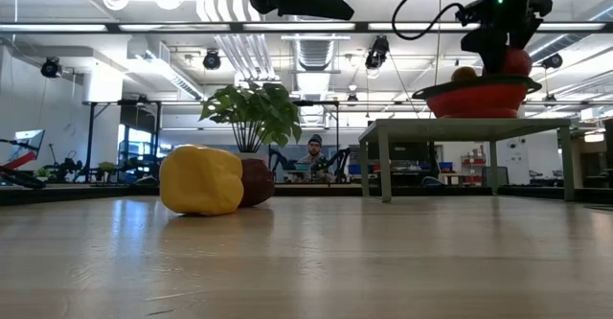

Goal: Pick & Place Fruit
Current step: Put the red apple into the red strainer bowl on the shelf

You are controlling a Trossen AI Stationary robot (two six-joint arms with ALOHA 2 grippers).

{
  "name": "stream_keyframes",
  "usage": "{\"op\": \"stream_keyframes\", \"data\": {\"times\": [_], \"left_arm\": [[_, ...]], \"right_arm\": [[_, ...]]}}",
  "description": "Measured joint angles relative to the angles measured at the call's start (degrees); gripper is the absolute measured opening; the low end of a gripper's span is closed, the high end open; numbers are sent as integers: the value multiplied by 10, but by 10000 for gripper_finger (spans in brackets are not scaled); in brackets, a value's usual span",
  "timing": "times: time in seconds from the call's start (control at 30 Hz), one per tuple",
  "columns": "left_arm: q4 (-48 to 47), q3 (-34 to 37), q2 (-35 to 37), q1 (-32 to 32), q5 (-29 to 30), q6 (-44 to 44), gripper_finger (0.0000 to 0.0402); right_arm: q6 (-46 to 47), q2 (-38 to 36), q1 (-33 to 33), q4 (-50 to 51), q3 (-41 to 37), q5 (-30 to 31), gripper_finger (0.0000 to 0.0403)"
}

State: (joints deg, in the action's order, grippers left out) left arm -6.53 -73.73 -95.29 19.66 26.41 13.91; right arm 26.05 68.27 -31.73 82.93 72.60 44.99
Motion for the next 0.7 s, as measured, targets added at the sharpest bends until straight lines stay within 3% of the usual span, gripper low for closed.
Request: {"op": "stream_keyframes", "data": {"times": [0.47,0.7], "left_arm": [[1,0,0,0,0,0,399],[1,0,0,0,0,0,399]], "right_arm": [[-11,0,0,-10,0,1,336],[-42,0,0,-16,1,-1,384]]}}
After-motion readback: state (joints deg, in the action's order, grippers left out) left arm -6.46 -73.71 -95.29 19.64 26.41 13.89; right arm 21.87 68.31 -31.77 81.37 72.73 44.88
